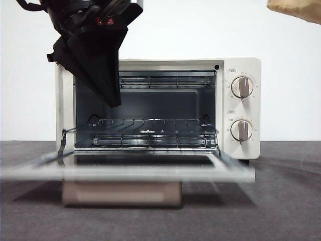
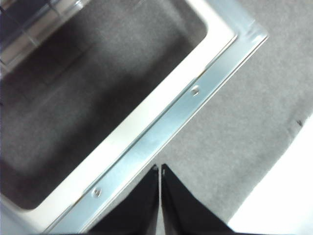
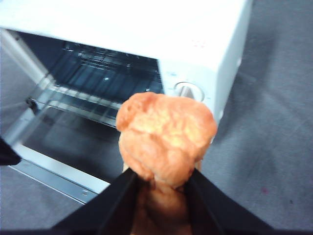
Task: The left arm flap open the oven, the right arm pick bread and place it into oven, the left arm flap close the oven
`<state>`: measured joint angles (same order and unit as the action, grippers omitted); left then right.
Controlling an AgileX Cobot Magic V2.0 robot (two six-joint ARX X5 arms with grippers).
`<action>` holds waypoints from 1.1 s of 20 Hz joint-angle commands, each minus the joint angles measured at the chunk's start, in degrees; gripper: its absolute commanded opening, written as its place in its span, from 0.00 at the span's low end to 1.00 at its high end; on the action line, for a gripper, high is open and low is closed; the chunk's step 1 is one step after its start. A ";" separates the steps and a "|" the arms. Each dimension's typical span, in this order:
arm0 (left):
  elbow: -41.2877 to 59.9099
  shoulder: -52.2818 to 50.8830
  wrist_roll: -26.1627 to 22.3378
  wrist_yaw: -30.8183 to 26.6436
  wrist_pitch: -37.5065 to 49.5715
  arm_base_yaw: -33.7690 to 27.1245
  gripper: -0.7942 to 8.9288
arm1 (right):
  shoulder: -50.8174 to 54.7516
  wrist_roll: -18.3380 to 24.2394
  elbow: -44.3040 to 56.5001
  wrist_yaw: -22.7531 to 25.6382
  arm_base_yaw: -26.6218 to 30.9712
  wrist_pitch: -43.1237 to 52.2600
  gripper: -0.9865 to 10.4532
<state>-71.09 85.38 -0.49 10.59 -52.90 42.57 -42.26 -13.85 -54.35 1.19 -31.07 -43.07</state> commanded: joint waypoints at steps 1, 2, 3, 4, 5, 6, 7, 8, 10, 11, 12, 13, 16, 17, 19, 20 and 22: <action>-0.66 -0.04 0.09 -0.52 0.33 -0.13 0.09 | -0.37 0.44 -1.27 -0.31 -0.35 0.55 0.20; -0.66 -0.68 0.09 -0.87 0.48 -0.50 0.09 | -0.44 0.44 -1.27 -0.35 -0.35 0.55 0.20; -0.66 -1.75 0.28 -1.86 0.96 -1.09 0.09 | -0.72 0.42 -1.27 -0.39 -0.35 0.55 0.20; -0.66 -3.06 0.72 -2.62 1.75 -1.81 0.09 | -0.90 0.42 -1.27 -1.16 -0.35 0.42 0.20; -0.66 -4.87 1.36 -3.15 2.21 -2.69 0.09 | -1.53 0.39 -1.27 -1.97 -0.35 0.48 0.20; -0.61 -6.75 1.75 -3.30 2.73 -3.82 0.09 | -2.08 0.42 -1.27 -2.73 -0.35 0.48 0.20; -0.55 -9.16 2.16 -3.30 2.95 -5.31 0.09 | -3.13 0.42 -1.27 -3.19 -0.35 0.59 0.20; -0.42 -10.99 2.23 -3.30 2.93 -6.45 0.09 | -4.02 0.42 -1.27 -3.52 -0.37 0.63 0.20; 0.90 -15.82 2.25 -3.28 2.99 -9.38 0.09 | -6.12 0.42 -1.27 -5.42 -0.42 1.25 0.20; 2.54 -18.91 2.40 -3.26 3.19 -11.17 0.09 | -7.37 0.42 -1.27 -6.19 -0.46 2.08 0.20; 4.33 -21.38 2.73 -3.17 3.39 -12.63 0.09 | -8.22 0.42 -1.27 -6.75 -0.61 2.84 0.20; 6.99 -24.50 2.82 -2.58 3.65 -14.45 0.09 | -9.62 0.39 -1.27 -8.13 -1.07 4.28 0.20; 14.60 -32.35 3.21 0.39 4.48 -18.95 0.09 | -13.75 -0.59 -1.27 -9.46 -3.80 7.96 0.20; 17.29 -34.80 4.07 0.94 4.48 -20.11 0.09 | -15.72 -1.05 -1.27 -10.29 -5.25 9.66 0.20; 21.64 -38.91 4.74 1.49 4.48 -21.64 0.09 | -19.69 -2.54 -1.27 -10.36 -7.96 13.29 0.20; 23.10 -40.52 5.07 1.49 4.46 -22.01 0.09 | -21.97 -3.52 -1.27 -10.27 -9.20 15.37 0.20; 24.83 -43.01 5.75 1.49 4.13 -22.10 0.09 | -26.99 -6.03 -1.27 -10.12 -10.99 20.61 0.20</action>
<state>-45.78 42.02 4.49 11.92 -49.71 20.32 -68.40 -17.93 -54.37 -8.99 -41.58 -23.16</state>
